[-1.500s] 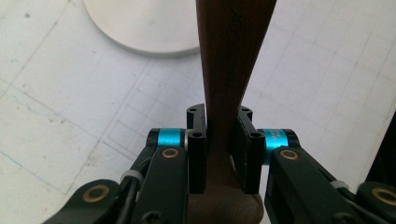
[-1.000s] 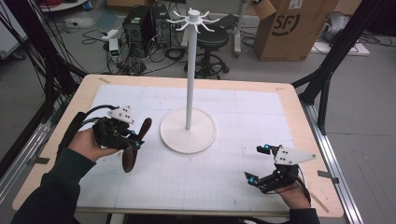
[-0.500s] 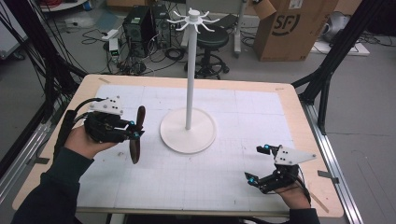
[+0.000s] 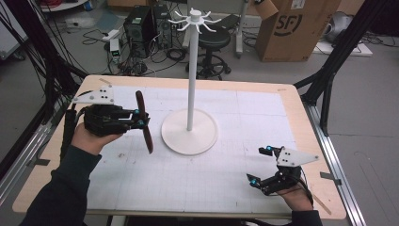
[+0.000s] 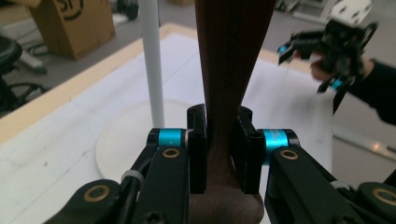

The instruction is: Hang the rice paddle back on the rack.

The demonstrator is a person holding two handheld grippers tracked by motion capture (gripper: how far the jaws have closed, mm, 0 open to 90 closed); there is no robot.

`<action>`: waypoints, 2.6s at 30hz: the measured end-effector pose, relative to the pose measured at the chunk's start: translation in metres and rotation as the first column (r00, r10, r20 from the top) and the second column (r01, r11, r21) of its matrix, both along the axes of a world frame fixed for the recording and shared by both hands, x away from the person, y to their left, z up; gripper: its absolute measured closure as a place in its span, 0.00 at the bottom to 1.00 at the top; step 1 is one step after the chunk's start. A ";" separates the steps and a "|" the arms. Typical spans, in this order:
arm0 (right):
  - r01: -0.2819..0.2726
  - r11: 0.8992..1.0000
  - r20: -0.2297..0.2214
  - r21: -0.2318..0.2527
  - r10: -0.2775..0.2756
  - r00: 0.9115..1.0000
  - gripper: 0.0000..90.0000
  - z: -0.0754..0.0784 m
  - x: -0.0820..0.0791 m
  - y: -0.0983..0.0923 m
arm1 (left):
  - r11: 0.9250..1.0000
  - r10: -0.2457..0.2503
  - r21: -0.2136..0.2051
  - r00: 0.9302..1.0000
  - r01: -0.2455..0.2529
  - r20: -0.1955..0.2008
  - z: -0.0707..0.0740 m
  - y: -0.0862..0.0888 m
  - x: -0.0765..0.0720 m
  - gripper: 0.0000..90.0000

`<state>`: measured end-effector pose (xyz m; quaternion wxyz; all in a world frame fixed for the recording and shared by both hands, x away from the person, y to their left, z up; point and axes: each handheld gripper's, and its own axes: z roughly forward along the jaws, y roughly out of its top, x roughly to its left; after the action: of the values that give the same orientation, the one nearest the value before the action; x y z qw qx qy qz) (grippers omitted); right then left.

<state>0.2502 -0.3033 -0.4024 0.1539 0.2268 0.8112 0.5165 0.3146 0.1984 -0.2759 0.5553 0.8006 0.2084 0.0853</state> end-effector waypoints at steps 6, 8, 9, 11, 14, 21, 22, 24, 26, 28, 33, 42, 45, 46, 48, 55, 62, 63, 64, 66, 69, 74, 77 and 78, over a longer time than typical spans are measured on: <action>-0.002 1.000 -0.003 0.001 0.002 1.000 0.01 0.000 0.000 0.000 | 0.999 0.019 -0.049 1.000 -0.018 0.016 0.006 -0.004 0.003 0.86; -0.002 1.000 -0.004 0.001 0.002 1.000 0.01 0.000 0.000 0.000 | 0.998 0.016 -0.056 1.000 -0.015 0.013 0.009 -0.005 0.005 0.86; -0.001 1.000 -0.003 0.002 0.001 1.000 0.01 0.000 0.000 0.000 | 0.998 0.016 -0.059 1.000 -0.015 0.013 0.010 -0.007 0.006 0.86; 0.000 1.000 -0.002 0.001 0.000 1.000 0.01 0.000 0.000 0.000 | 0.998 0.013 -0.063 1.000 -0.012 0.012 0.015 -0.010 0.008 0.86; -0.001 1.000 -0.001 0.001 0.001 1.000 0.01 0.000 0.000 -0.001 | 0.998 0.006 -0.058 1.000 -0.006 0.000 0.024 -0.015 0.013 0.86; 0.001 1.000 0.000 0.003 -0.001 1.000 0.01 0.000 0.000 -0.002 | 0.992 0.013 -0.127 0.999 -0.009 0.030 0.045 -0.019 0.017 0.86; 0.001 1.000 0.000 0.003 -0.001 1.000 0.01 0.000 0.000 -0.002 | 0.990 0.014 -0.140 0.999 -0.008 0.039 0.047 -0.020 0.017 0.86; 0.001 1.000 0.000 0.003 -0.001 1.000 0.01 0.000 0.000 -0.002 | 0.988 0.008 -0.157 0.999 -0.001 0.044 0.050 -0.022 0.018 0.86; 0.002 1.000 0.003 0.002 -0.002 1.000 0.01 0.000 0.000 -0.002 | 0.984 0.001 -0.181 0.999 0.009 0.053 0.053 -0.024 0.018 0.86; 0.001 1.000 -0.001 0.002 -0.001 1.000 0.01 0.000 0.000 -0.002 | 0.978 -0.009 -0.209 0.998 0.020 0.055 0.054 -0.027 0.020 0.86; 0.003 1.000 -0.001 0.004 -0.003 1.000 0.01 0.000 -0.001 -0.002 | 0.962 0.002 -0.273 0.997 0.019 0.078 0.059 -0.030 0.024 0.86; 0.005 1.000 -0.001 0.003 -0.005 1.000 0.01 0.000 -0.001 -0.003 | 0.956 -0.007 -0.293 0.997 0.031 0.082 0.067 -0.044 0.032 0.86; 0.003 1.000 -0.001 0.002 -0.003 1.000 0.01 0.000 -0.001 -0.003 | 0.959 -0.007 -0.283 0.997 0.029 0.080 0.069 -0.050 0.035 0.86; 0.002 1.000 -0.003 0.003 -0.002 1.000 0.01 0.000 -0.001 -0.003 | 0.961 -0.007 -0.275 0.996 0.030 0.084 0.070 -0.052 0.037 0.86; 0.004 1.000 0.004 0.005 -0.004 1.000 0.01 0.001 -0.001 -0.003 | 0.963 -0.009 -0.269 0.997 0.031 0.082 0.071 -0.055 0.039 0.86; 0.008 1.000 0.001 0.006 -0.008 1.000 0.01 0.001 -0.001 -0.004 | 0.959 0.008 -0.282 0.997 0.013 0.075 0.078 -0.062 0.047 0.86; 0.004 1.000 0.000 0.003 -0.004 1.000 0.01 0.000 -0.001 -0.004 | 0.965 0.021 -0.263 0.997 -0.002 0.069 0.084 -0.072 0.053 0.86; 0.004 1.000 0.001 0.003 -0.004 1.000 0.01 0.000 -0.001 -0.004 | 0.965 0.022 -0.263 0.997 -0.003 0.067 0.085 -0.073 0.054 0.87; 0.006 1.000 -0.002 0.006 -0.006 1.000 0.01 0.000 -0.001 -0.004 | 0.965 0.022 -0.261 0.998 -0.004 0.067 0.085 -0.074 0.055 0.87; 0.006 1.000 0.001 0.007 -0.006 1.000 0.01 0.000 -0.001 -0.005 | 0.966 0.021 -0.258 0.998 -0.004 0.065 0.086 -0.076 0.057 0.87; 0.006 1.000 -0.001 0.007 -0.006 1.000 0.01 0.000 -0.001 -0.005 | 0.969 0.026 -0.247 0.998 -0.010 0.062 0.087 -0.079 0.061 0.87; 0.008 1.000 -0.002 0.010 -0.008 1.000 0.01 0.001 -0.001 -0.005 | 0.971 0.038 -0.238 0.998 -0.024 0.056 0.087 -0.082 0.063 0.87; 0.008 1.000 -0.002 0.010 -0.008 1.000 0.01 0.001 -0.001 -0.006 | 0.973 0.047 -0.227 0.997 -0.033 0.057 0.088 -0.084 0.064 0.87; 0.008 1.000 0.000 0.009 -0.008 1.000 0.01 0.001 -0.001 -0.006 | 0.973 0.048 -0.227 0.997 -0.034 0.054 0.089 -0.084 0.065 0.86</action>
<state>0.2488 -0.3089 -0.4017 0.1551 0.2306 0.8080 0.5195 0.3791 0.1145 -0.1870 0.6467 0.7249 0.2166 0.0962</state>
